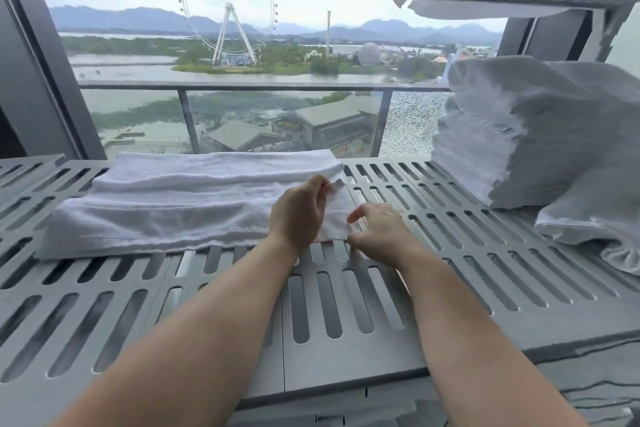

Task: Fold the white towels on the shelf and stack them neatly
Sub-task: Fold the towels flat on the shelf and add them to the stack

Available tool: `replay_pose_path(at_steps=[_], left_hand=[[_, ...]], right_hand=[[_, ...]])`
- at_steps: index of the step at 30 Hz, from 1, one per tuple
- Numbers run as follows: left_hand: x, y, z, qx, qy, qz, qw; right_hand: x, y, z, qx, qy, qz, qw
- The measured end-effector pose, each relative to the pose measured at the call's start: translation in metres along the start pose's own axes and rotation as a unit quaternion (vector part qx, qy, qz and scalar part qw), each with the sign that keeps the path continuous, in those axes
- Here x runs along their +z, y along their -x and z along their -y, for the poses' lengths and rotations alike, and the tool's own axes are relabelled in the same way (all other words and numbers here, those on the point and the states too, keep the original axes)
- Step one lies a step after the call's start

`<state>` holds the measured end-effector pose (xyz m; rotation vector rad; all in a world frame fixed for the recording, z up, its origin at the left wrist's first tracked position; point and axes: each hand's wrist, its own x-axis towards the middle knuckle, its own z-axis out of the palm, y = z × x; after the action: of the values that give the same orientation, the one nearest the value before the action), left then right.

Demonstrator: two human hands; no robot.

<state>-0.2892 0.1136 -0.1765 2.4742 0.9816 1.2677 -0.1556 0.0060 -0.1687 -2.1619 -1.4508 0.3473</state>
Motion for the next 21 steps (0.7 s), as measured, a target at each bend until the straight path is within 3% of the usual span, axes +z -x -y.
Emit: replay_pose_path(at_steps=[5,9,14,18,21], left_hand=[[0.001,-0.001,0.001,0.008,-0.012,0.003,1.000],[0.002,-0.001,0.003,0.007,-0.013,-0.002,1.000],[0.002,0.002,0.001,0.014,-0.017,-0.006,1.000],[0.002,0.004,-0.002,0.045,-0.018,-0.010,0.999],[0.001,0.006,-0.004,0.072,-0.040,0.000,0.997]], right_hand=[[0.002,0.000,-0.001,-0.035,0.010,-0.002,0.999],[0.007,-0.003,-0.002,-0.047,0.026,-0.090,0.995],[0.010,-0.009,0.000,-0.061,0.006,-0.145,0.988],[0.010,-0.008,0.004,-0.043,-0.140,-0.142,0.979],[0.006,-0.010,0.006,-0.002,-0.333,-0.110,0.936]])
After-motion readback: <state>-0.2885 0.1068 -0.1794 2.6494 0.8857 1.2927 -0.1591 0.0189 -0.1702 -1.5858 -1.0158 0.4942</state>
